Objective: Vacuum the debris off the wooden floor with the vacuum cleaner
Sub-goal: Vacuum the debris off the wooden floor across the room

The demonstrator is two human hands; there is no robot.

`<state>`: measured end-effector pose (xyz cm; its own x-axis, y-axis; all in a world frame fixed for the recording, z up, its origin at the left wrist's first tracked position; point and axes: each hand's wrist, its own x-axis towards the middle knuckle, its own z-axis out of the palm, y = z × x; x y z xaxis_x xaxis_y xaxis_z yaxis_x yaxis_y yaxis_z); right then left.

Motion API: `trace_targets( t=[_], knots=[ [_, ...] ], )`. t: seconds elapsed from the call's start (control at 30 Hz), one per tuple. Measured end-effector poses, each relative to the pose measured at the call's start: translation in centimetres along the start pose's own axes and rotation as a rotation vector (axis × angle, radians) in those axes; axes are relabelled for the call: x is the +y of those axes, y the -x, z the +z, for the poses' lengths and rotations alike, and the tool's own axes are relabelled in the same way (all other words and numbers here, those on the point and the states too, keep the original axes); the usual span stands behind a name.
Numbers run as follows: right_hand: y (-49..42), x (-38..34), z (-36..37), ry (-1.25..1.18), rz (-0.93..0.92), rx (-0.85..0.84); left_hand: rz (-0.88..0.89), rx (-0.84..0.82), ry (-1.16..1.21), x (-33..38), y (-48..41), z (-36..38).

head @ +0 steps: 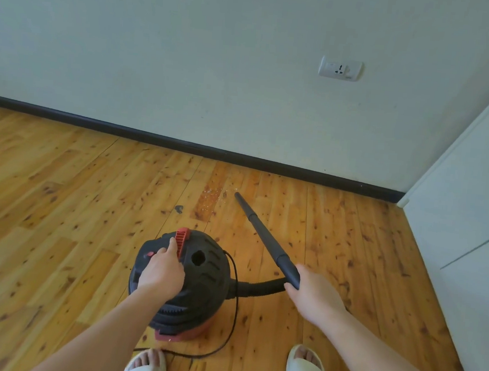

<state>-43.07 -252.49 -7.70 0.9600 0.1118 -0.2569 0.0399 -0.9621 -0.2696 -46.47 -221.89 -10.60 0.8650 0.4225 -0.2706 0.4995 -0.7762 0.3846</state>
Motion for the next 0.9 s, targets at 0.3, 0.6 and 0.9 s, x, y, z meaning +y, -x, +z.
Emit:
trace_targets(
  t=[0.3, 0.6, 0.9],
  knots=[
    [-5.1, -2.4, 1.1, 0.017, 0.016, 0.015, -0.055, 0.052, 0.0, -0.3, -3.3, -0.6],
    [0.7, -1.0, -0.4, 0.039, -0.085, -0.023, -0.103, 0.035, -0.004, -1.4, 1.0, -1.0],
    [6.5, 0.5, -0.2, -0.032, -0.12, -0.04, -0.047, 0.028, 0.005, -2.8, 5.0, -1.4]
  ],
)
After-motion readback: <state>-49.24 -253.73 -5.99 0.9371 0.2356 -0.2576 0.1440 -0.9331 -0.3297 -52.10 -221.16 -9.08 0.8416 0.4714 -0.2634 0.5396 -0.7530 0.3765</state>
